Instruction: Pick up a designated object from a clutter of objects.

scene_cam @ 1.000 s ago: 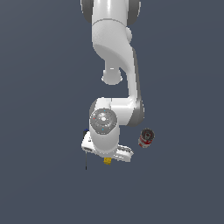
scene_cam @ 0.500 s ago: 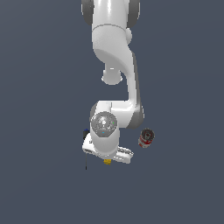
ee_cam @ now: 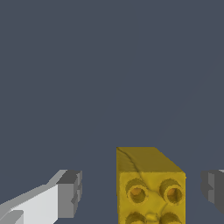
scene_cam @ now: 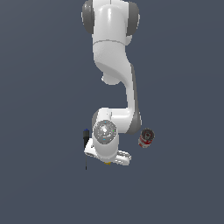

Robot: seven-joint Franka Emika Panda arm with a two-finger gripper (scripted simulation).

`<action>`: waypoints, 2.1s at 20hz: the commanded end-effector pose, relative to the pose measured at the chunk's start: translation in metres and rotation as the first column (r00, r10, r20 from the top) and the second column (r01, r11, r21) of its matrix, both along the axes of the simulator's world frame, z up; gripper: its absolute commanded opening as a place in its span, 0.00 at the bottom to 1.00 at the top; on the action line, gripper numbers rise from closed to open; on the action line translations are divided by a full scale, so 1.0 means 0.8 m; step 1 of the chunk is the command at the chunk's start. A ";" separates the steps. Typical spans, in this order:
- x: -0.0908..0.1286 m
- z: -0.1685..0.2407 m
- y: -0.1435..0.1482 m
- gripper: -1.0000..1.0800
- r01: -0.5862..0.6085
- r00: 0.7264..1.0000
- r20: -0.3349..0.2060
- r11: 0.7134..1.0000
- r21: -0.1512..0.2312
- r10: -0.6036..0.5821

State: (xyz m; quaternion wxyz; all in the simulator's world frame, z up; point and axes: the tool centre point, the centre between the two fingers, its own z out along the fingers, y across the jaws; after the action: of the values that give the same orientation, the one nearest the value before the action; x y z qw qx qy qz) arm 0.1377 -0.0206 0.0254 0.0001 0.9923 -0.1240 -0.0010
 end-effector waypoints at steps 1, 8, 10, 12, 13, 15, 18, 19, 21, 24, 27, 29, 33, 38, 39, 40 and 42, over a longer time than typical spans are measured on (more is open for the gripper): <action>0.001 -0.005 0.000 0.96 0.000 1.000 0.002 1.000 0.000 0.000; 0.002 -0.004 0.000 0.00 0.000 1.000 0.002 1.000 0.000 0.000; 0.002 -0.004 0.000 0.00 0.000 1.000 0.002 1.000 0.000 0.000; 0.002 -0.004 0.000 0.00 0.000 1.000 0.002 1.000 0.000 0.000; 0.002 -0.004 0.000 0.00 0.000 1.000 0.002 1.000 0.000 0.000; 0.002 -0.004 0.000 0.00 0.000 1.000 0.002 1.000 0.000 0.000; 0.001 0.000 0.001 0.00 0.000 1.000 0.002 1.000 0.000 0.000; 0.000 0.003 0.001 0.00 0.000 1.000 0.002 1.000 0.000 0.000; -0.002 0.010 0.002 0.00 0.000 1.000 0.002 1.000 0.000 0.000; -0.006 0.025 0.004 0.00 0.000 1.000 0.002 1.000 0.000 0.000; -0.012 0.046 0.008 0.00 0.000 1.000 0.002 1.000 0.000 0.000; -0.017 0.064 0.010 0.00 0.000 1.000 0.002 1.000 0.000 0.000; -0.028 0.108 0.017 0.00 0.000 1.000 0.002 1.000 0.000 0.000; -0.046 0.175 0.027 0.00 0.000 1.000 0.002 1.000 0.000 0.000; -0.050 0.189 0.029 0.00 0.000 1.000 0.002 1.000 0.000 0.000; -0.054 0.203 0.031 0.00 0.000 1.000 0.002 1.000 0.000 0.000; -0.061 0.233 0.035 0.00 0.000 1.000 0.002 1.000 0.000 0.000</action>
State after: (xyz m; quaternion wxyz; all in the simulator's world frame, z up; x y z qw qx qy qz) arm 0.0938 0.0051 0.1937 0.0000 0.9923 -0.1240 -0.0004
